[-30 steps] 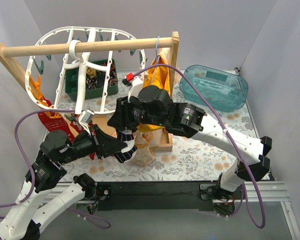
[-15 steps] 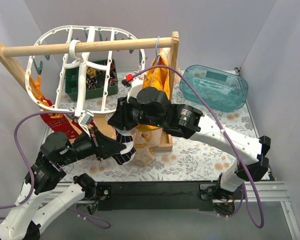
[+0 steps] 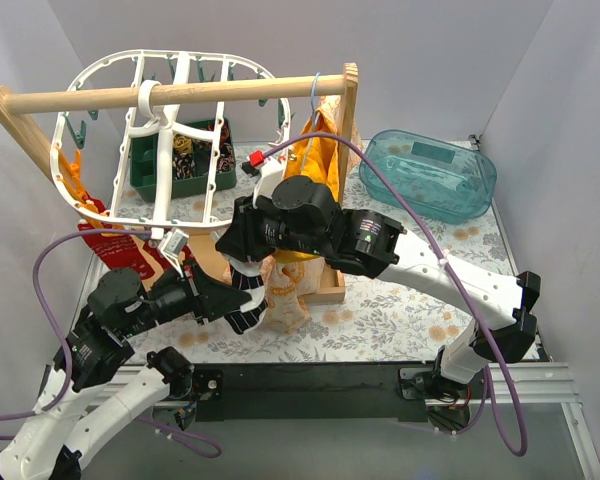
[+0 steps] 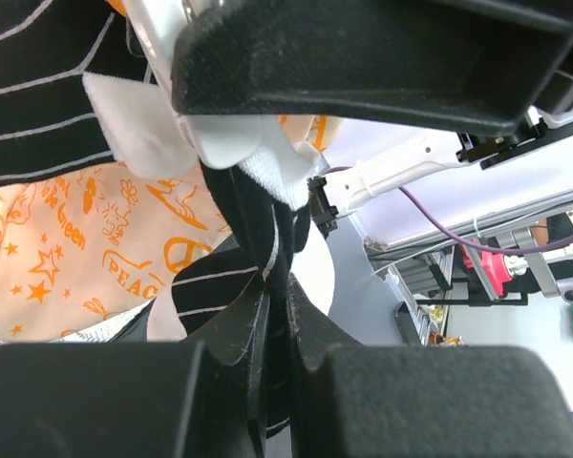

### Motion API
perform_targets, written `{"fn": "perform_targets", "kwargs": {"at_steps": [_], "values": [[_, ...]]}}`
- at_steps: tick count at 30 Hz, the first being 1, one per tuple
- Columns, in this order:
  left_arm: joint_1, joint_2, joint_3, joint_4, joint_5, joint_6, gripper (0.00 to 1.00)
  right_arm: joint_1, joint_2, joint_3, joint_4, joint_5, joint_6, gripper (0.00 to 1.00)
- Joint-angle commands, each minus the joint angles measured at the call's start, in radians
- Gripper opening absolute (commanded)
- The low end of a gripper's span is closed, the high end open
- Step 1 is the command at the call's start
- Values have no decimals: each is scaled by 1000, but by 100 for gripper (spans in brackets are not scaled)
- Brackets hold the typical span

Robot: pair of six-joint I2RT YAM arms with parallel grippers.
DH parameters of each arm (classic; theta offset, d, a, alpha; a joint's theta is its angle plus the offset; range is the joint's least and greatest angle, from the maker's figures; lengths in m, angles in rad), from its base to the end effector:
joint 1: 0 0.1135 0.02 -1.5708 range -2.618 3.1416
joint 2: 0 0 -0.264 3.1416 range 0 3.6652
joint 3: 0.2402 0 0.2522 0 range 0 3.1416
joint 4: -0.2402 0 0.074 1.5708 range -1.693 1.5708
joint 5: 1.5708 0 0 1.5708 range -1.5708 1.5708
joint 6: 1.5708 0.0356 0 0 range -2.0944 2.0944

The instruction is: Remove the socks clipped to the hanger

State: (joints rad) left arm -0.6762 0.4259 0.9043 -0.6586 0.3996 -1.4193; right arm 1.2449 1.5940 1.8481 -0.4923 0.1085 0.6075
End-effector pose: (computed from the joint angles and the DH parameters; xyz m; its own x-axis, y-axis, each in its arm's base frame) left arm 0.0494 -0.0574 0.3695 -0.8861 -0.4566 -0.0796 -0.0061 0.1832 -0.9831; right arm 0.1171 0.3345 0.4713 -0.5804 0.0551 -0.8125 -0.7025 0.4708 0.5337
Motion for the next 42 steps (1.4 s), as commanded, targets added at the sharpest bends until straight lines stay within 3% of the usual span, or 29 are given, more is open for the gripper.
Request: {"fn": "perform_targets", "kwargs": {"at_steps": [1, 4, 5, 6, 11, 14, 17, 18, 24, 32, 42], "values": [[-5, 4, -41, -59, 57, -16, 0, -10, -29, -41, 135, 16, -12, 1], [-5, -19, -56, -52, 45, -23, 0, -10, -52, -72, 167, 52, -3, 1], [-5, -21, -53, -53, 41, -20, 0, -10, -60, -88, 179, 59, -3, 6], [-5, -19, -32, -55, 39, -14, 0, -10, -63, -95, 188, 66, 0, 23], [-5, -6, 13, -70, 38, 6, 0, -12, -51, -96, 225, 63, 17, 41], [-5, -12, 7, -72, 38, 3, 0, -12, -39, -78, 225, 57, 17, 42], [-5, -19, -4, -70, 39, 2, 0, -12, -51, -87, 225, 42, 8, 58], [-5, -24, -5, -69, 38, 3, 0, -12, -57, -93, 225, 25, -5, 67], [-5, -45, 18, -44, 47, 31, 0, -12, -161, -196, 224, -152, -98, 86], [-5, -87, 33, 40, 125, 62, 0, -10, -342, -369, 291, -444, -284, 93], [-5, -56, 77, 200, 237, 66, 0, -10, -345, -480, 402, -598, -256, 89]]}}
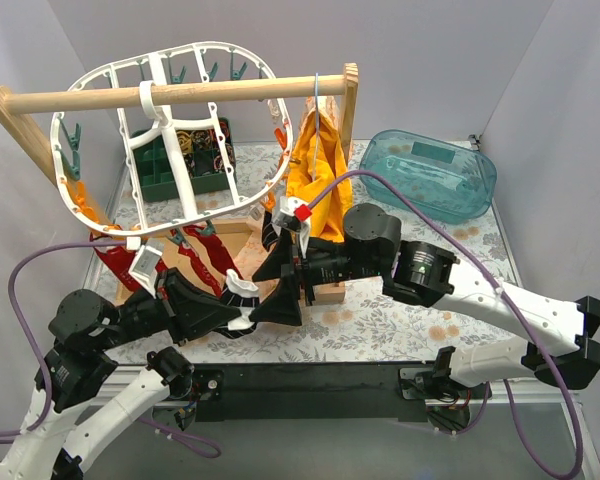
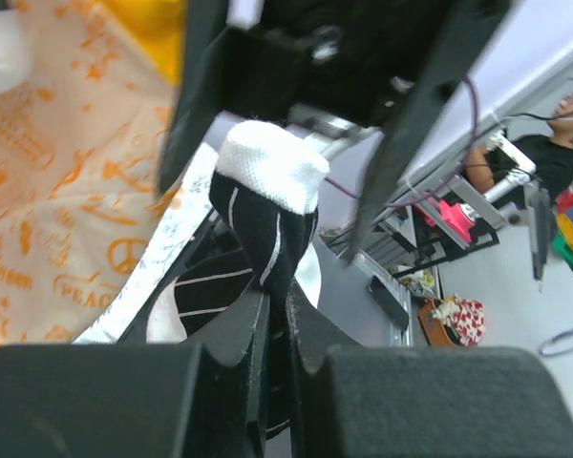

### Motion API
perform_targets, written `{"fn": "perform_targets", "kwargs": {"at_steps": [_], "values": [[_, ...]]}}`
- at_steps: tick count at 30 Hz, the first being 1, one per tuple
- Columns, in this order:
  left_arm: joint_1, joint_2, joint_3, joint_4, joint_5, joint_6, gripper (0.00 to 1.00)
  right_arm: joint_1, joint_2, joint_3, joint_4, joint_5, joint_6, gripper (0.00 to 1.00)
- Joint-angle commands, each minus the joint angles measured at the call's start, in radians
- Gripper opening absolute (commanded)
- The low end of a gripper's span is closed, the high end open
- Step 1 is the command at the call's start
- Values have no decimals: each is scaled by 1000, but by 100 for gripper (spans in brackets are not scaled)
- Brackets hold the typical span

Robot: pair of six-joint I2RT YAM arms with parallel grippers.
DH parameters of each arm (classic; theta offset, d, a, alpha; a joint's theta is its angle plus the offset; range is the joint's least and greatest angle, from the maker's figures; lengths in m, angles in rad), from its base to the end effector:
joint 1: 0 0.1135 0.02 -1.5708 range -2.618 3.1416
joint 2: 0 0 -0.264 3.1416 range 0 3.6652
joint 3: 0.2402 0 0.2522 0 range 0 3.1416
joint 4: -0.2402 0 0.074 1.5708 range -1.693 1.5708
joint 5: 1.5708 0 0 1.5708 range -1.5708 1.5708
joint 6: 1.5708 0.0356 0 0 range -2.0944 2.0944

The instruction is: Remove the socks clipped to the hanger

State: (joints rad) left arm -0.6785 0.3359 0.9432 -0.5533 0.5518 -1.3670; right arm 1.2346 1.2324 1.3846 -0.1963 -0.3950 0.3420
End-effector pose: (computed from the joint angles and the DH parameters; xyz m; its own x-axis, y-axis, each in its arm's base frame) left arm 0.0209 -0.0408 0.3952 -0.9140 -0.3344 -0.2298 0.2318 0.0345 -0.9721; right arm 0.0768 0.2614 0.4543 -0.3485 -0.0588 -0.9355 -0.9355 -0.0411 0.3510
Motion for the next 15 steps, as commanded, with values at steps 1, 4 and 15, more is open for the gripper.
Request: {"fn": "perform_targets", "kwargs": {"at_steps": [1, 4, 15], "values": [[-3, 52, 42, 104, 102, 9, 0, 0, 24, -15, 124, -108, 15, 86], [-3, 66, 45, 141, 100, -1, 0, 0, 50, -12, 135, -146, 31, 68], [-3, 71, 41, 173, -104, -46, 65, 0, 22, -1, 112, -202, 22, 1]]}}
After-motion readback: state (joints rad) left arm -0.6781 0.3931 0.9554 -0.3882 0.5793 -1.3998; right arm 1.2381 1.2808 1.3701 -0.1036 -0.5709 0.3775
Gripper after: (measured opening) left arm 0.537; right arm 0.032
